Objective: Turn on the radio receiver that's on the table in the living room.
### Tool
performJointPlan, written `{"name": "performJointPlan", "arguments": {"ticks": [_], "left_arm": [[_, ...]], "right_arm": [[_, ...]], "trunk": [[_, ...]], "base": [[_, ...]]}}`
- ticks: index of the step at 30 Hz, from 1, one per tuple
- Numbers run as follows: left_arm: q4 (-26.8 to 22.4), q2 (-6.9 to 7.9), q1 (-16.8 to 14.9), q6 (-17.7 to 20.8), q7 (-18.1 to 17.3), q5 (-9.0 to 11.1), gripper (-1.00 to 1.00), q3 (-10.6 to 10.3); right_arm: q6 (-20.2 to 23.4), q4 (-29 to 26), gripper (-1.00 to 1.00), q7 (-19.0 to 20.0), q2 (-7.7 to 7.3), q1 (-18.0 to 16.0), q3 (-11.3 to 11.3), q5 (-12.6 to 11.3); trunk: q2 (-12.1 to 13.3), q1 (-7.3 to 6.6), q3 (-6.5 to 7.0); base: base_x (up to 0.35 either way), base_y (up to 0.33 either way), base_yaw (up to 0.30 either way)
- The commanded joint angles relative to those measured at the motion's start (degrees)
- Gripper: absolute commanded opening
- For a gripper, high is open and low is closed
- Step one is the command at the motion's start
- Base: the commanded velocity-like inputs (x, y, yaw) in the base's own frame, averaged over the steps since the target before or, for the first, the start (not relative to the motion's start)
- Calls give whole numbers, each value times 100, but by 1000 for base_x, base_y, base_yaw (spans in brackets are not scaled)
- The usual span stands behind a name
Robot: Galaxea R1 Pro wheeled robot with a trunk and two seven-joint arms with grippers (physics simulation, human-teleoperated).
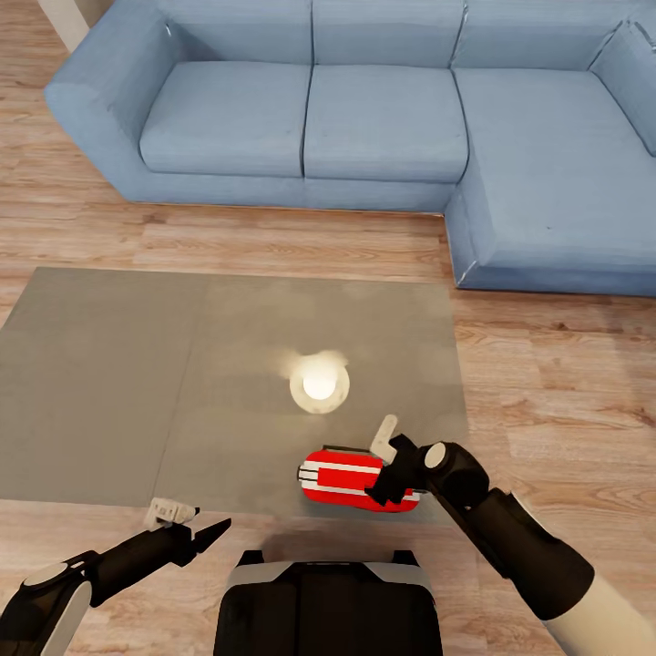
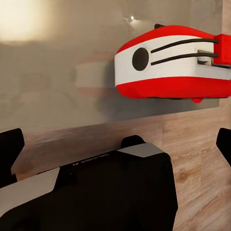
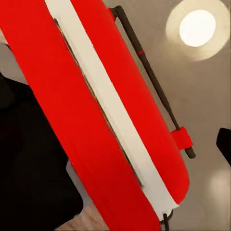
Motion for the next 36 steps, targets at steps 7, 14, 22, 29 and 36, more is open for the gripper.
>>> {"name": "performJointPlan", "arguments": {"ticks": [7, 14, 22, 29, 36], "left_arm": [[0, -3, 0, 0, 0, 0, 100, 0], [0, -1, 0, 0, 0, 0, 100, 0], [0, -7, 0, 0, 0, 0, 100, 1], [0, -9, 1, 0, 0, 0, 100, 0], [0, -9, 0, 0, 0, 0, 100, 1]], "right_arm": [[-2, 19, 100, 553, 356, 0, 61, 740], [-9, 38, 100, 910, 588, 0, 61, 1227], [-15, 196, 100, 938, 639, 0, 51, 1285], [-72, 633, 100, 920, 643, 0, 24, 1287], [-133, 781, 100, 913, 641, 0, 4, 1300]], "trunk": [[0, 0, 0], [0, 0, 0], [0, 0, 0], [0, 0, 0], [0, 0, 0]], "base": [[0, 0, 0], [0, 0, 0], [0, 0, 0], [0, 0, 0], [0, 0, 0]]}}
